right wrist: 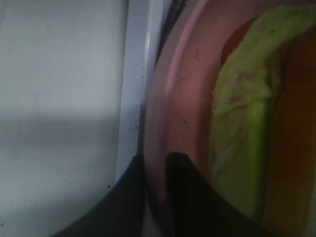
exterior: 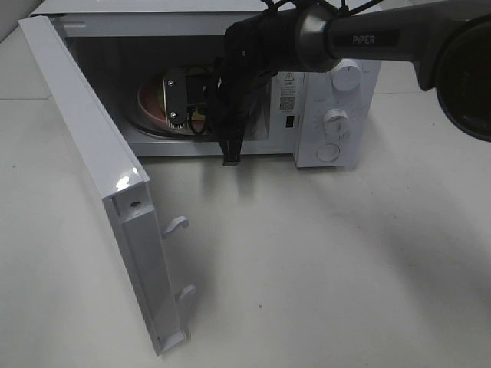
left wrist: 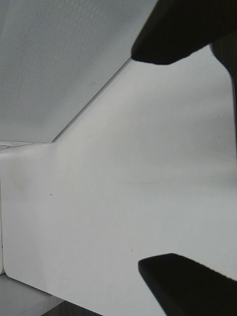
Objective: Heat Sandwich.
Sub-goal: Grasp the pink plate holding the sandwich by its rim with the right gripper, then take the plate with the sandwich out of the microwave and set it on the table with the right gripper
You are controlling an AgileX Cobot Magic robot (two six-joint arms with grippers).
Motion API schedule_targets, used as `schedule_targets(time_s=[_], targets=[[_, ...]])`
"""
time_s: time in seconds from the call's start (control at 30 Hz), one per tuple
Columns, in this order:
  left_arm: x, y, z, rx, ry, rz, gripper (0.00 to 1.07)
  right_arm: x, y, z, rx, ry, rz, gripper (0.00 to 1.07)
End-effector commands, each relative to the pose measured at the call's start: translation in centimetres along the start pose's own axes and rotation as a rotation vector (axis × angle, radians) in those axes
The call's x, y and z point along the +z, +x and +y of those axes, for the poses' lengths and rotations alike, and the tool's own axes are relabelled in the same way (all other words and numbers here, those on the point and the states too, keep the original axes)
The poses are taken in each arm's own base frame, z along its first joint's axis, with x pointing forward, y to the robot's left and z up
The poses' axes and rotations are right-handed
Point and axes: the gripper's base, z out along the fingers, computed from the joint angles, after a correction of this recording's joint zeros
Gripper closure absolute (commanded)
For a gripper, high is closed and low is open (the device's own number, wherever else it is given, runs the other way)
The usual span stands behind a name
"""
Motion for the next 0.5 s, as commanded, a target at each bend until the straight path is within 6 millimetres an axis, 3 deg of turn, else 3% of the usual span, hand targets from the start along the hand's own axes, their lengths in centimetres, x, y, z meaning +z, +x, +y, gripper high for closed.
schedule_targets(time_s=[0.03, 0.5], targets=[[-0.21, -0.05, -0.06, -0.005, 0.003, -0.030, 0.07, 0.00, 0.02, 0.62, 0.046, -0.056, 0.015, 1.07], [-0.21, -0.05, -0.06, -0.005, 0.003, -0.030, 0.07, -0.48, 0.25, 0.67, -0.068, -0.081, 0.041, 1.07]])
